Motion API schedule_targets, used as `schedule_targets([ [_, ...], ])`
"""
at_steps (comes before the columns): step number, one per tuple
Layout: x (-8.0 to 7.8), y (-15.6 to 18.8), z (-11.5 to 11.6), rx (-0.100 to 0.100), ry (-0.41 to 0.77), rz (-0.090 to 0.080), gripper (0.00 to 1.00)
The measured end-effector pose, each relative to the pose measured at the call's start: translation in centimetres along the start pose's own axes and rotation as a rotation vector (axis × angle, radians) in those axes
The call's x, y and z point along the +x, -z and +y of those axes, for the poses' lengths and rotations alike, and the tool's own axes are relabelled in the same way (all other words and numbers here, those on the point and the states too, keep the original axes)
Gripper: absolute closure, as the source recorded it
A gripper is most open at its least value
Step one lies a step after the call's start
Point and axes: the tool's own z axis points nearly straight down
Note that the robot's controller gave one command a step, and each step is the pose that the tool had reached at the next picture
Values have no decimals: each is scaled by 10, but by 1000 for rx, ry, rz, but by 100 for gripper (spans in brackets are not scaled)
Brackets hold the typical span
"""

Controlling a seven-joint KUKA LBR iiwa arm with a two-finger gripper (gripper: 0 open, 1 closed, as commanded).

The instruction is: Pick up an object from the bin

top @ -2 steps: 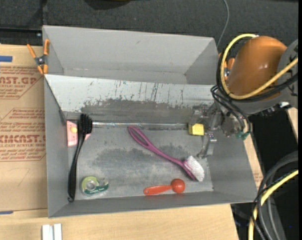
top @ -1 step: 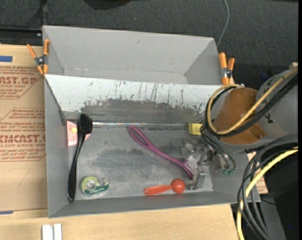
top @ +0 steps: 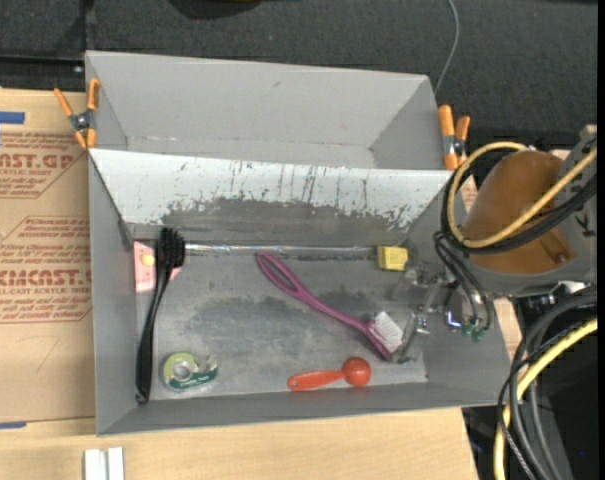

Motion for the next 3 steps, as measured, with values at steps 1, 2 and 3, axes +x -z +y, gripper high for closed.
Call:
schedule_targets([
  [1,-6,-45,0,3,102,21,0],
  [2,6,-75,-3,1,-218,4,0],
  [3,11,-74,-7,5,-45,21,100],
])
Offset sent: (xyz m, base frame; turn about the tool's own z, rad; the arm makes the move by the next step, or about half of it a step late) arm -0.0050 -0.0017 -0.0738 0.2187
